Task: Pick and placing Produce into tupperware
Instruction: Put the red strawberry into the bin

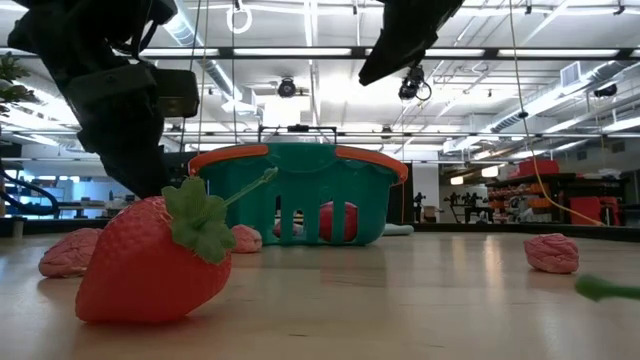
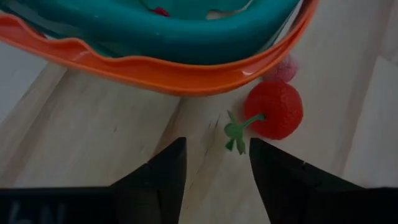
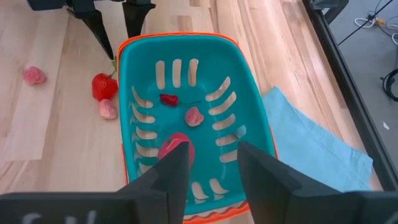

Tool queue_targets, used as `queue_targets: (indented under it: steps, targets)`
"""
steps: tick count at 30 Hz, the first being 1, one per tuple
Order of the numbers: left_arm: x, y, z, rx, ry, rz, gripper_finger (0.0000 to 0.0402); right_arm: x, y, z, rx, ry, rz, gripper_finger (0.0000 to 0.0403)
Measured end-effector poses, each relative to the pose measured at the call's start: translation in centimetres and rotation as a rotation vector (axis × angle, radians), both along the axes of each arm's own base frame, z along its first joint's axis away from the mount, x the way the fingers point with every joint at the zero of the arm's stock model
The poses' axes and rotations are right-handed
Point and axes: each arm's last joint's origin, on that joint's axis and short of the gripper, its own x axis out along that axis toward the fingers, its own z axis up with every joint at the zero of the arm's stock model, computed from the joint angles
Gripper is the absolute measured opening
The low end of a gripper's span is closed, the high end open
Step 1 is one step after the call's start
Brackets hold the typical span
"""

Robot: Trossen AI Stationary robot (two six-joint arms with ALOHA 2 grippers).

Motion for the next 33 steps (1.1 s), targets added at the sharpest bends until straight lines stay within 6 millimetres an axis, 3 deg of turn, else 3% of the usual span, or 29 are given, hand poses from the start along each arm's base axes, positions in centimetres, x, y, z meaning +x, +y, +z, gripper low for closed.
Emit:
queue_targets:
  steps: [16, 21, 27, 33]
  targets:
    - [1.2, -0.4, -1.9, 0.002, 0.008, 0.006, 0.0167, 0.0, 0.0, 0.0, 0.0, -0.001, 0.001, 0.0137]
    - [1.3, -0.4, -2.0, -0.001, -0.003, 0.007, 0.0121, 0.0, 0.0, 0.0, 0.0, 0.0, 0.001, 0.0137]
    - [1.5, -0.7, -1.7, -0.014, -0.029, 0.005, 0.0015, 0.0, 0.0, 0.0, 0.0, 0.0, 0.001, 0.0137]
    - [2.5, -2.4, 0.0, -0.032, -0.084, -0.049, 0.0008, 0.0, 0.0, 0.0, 0.0, 0.0, 0.001, 0.0138]
